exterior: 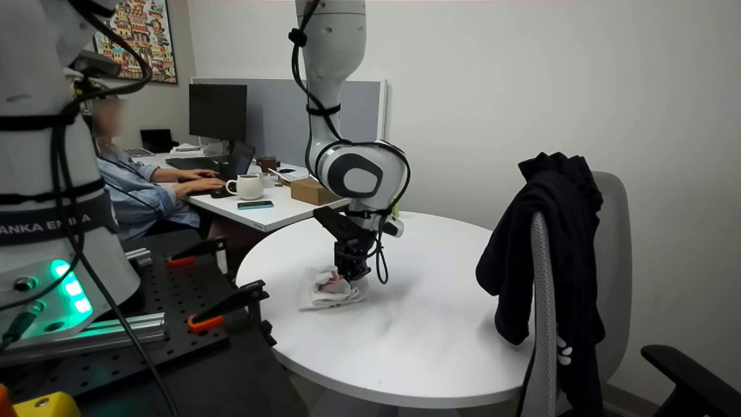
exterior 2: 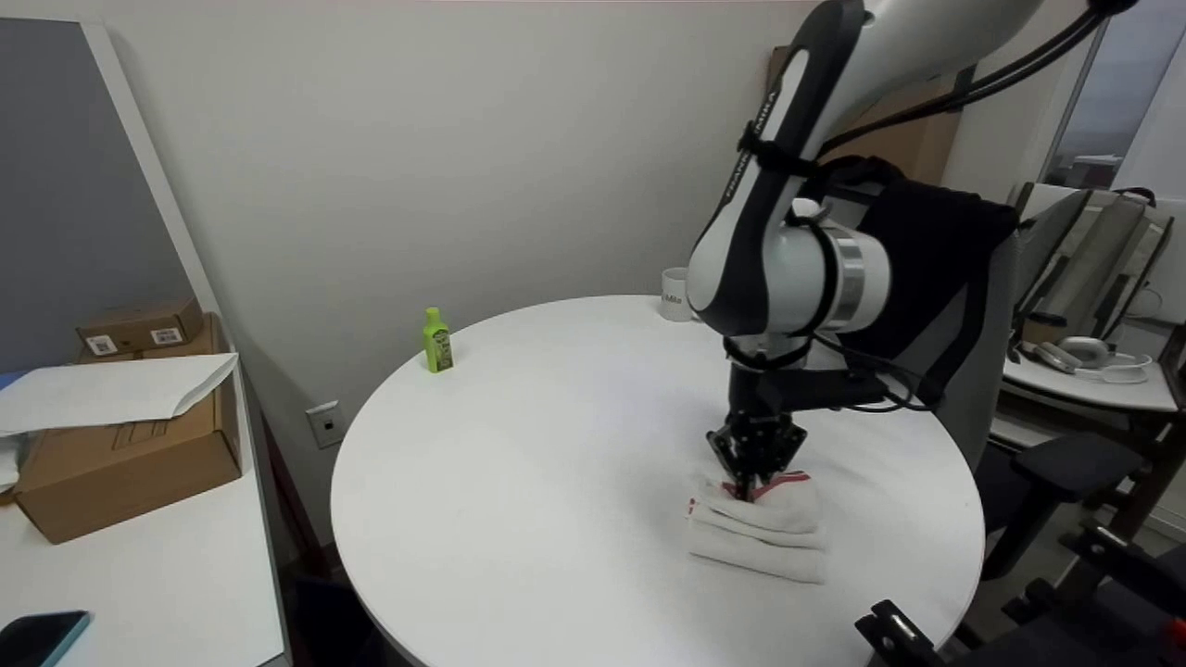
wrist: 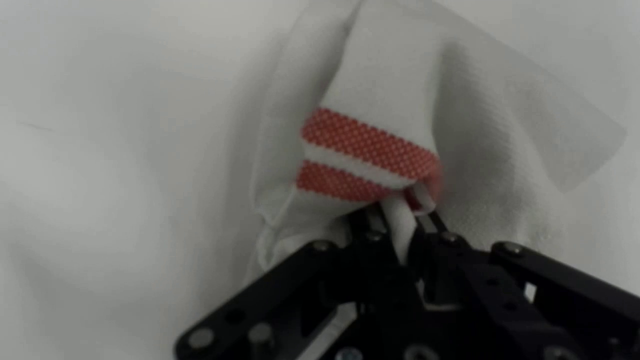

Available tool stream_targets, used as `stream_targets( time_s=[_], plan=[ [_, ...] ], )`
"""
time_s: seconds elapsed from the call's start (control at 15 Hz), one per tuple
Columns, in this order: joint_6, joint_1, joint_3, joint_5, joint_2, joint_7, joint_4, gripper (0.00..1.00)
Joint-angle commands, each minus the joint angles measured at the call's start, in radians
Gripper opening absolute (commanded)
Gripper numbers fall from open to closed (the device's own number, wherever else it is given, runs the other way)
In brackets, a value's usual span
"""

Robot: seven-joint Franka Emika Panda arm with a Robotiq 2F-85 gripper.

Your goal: Use the towel to wipe the table then unfold it.

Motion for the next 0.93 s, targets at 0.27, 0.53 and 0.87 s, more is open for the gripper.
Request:
stream_targets(
  time_s=[0.27, 0.53, 0.87],
  plan=[
    [0.111, -0.189, -0.023, 0.035, -0.021, -0.061, 0.021, 0.04],
    [0.089, -0.138, -0.003, 0.027, 0.017, -0.034, 0.155, 0.04],
    [-0.020, -0.008, -0.003, 0.009, 0.143, 0.011, 0.391, 0.04]
  ],
)
